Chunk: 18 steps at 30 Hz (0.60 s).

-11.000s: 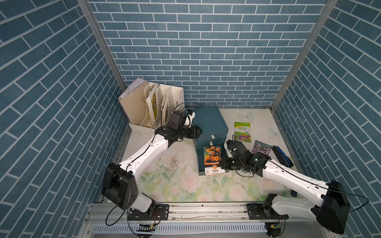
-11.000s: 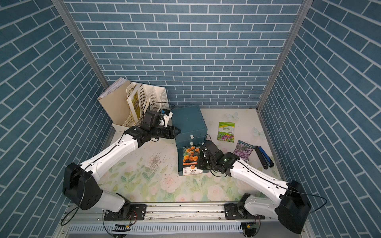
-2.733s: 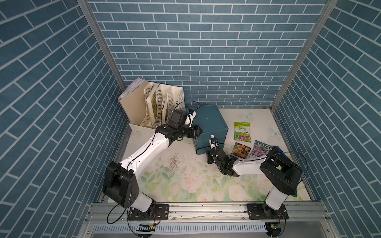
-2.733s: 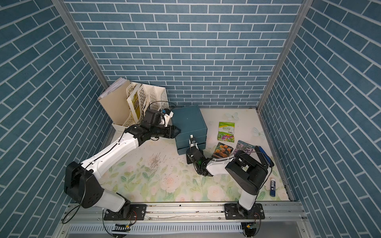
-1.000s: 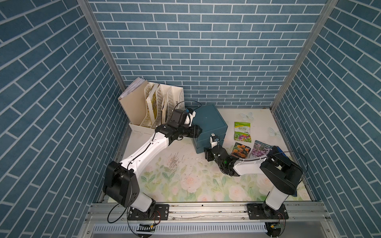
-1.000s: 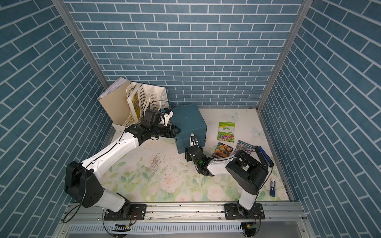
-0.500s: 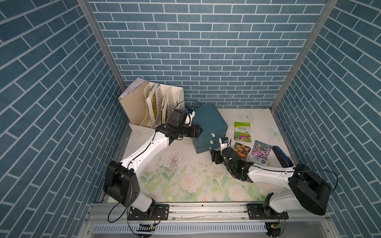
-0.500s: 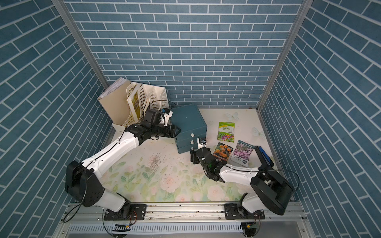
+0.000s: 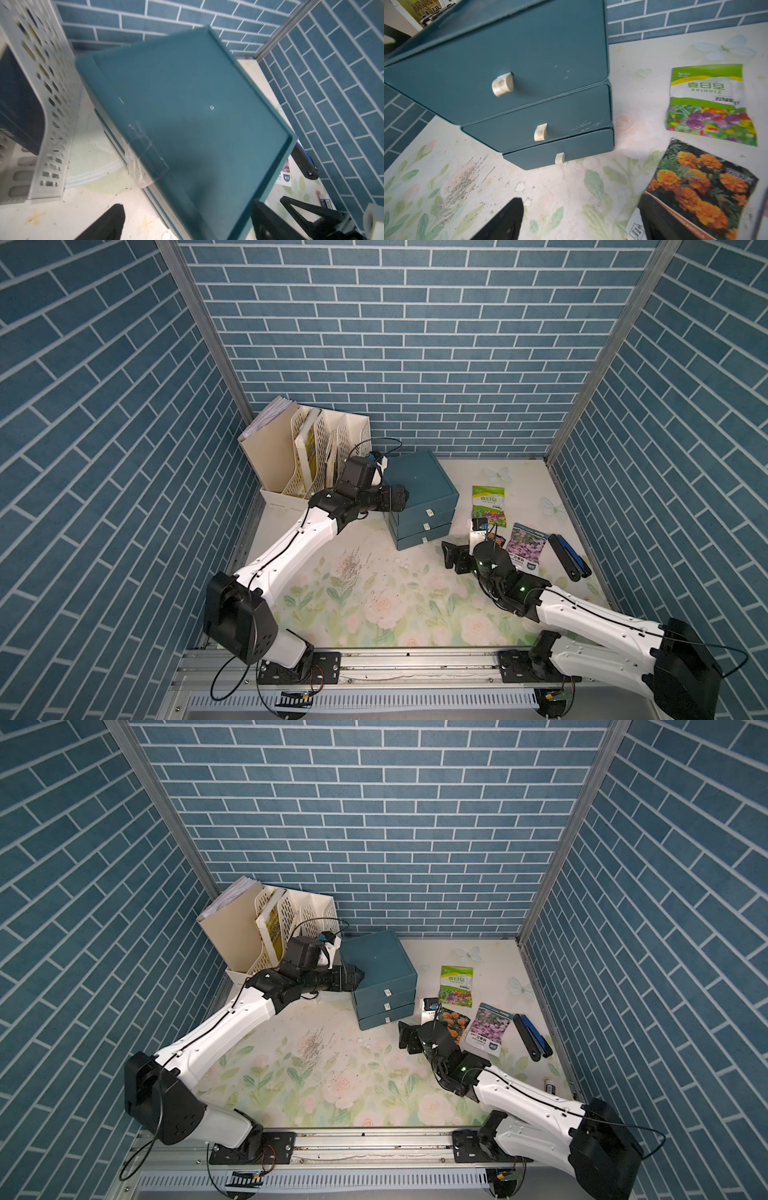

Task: Take the seed bags out of the drawer
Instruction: Reset both arms

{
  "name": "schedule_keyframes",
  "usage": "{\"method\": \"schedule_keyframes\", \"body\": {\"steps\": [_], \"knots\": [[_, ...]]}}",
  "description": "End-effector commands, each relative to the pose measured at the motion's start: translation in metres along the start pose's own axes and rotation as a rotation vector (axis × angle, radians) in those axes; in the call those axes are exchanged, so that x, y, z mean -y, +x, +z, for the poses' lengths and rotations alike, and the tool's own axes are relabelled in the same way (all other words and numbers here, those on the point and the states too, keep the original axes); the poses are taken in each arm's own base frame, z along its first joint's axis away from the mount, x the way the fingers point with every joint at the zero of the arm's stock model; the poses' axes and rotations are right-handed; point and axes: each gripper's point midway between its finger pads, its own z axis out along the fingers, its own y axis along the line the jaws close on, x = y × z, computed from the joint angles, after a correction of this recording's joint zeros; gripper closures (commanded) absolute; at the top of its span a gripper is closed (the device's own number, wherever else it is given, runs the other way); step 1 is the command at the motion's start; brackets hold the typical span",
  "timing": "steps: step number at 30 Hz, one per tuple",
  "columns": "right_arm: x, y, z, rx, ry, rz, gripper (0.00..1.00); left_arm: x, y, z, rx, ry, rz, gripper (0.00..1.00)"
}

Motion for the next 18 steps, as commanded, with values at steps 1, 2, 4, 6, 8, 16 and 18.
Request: {"method": "schedule_keyframes", "body": {"steps": [1, 2, 4, 6, 8, 16, 18], "knots": [[0.023, 0.002, -0.010, -0.032, 0.078, 0.013, 0.03, 0.008, -0.042, -0.036, 0.162, -0.023, 0.028, 0.00], [0.027, 0.000, -0.011, -0.033, 0.085, 0.017, 0.01, 0.007, -0.043, -0.041, 0.174, -0.031, 0.030, 0.00], [0.034, -0.007, -0.015, -0.030, 0.094, 0.025, 0.00, 0.001, -0.041, -0.050, 0.195, -0.056, 0.033, 0.00], [0.043, -0.013, -0.015, -0.032, 0.109, 0.032, 0.00, -0.005, -0.037, -0.058, 0.219, -0.076, 0.033, 0.00], [0.052, -0.021, -0.014, -0.031, 0.124, 0.035, 0.00, -0.013, -0.030, -0.064, 0.239, -0.105, 0.031, 0.00], [0.106, -0.054, -0.005, 0.006, 0.244, 0.052, 0.00, -0.050, -0.006, -0.079, 0.294, -0.252, 0.052, 0.00], [0.125, -0.060, 0.000, 0.012, 0.291, 0.057, 0.00, -0.057, -0.003, -0.081, 0.314, -0.283, 0.063, 0.00]]}}
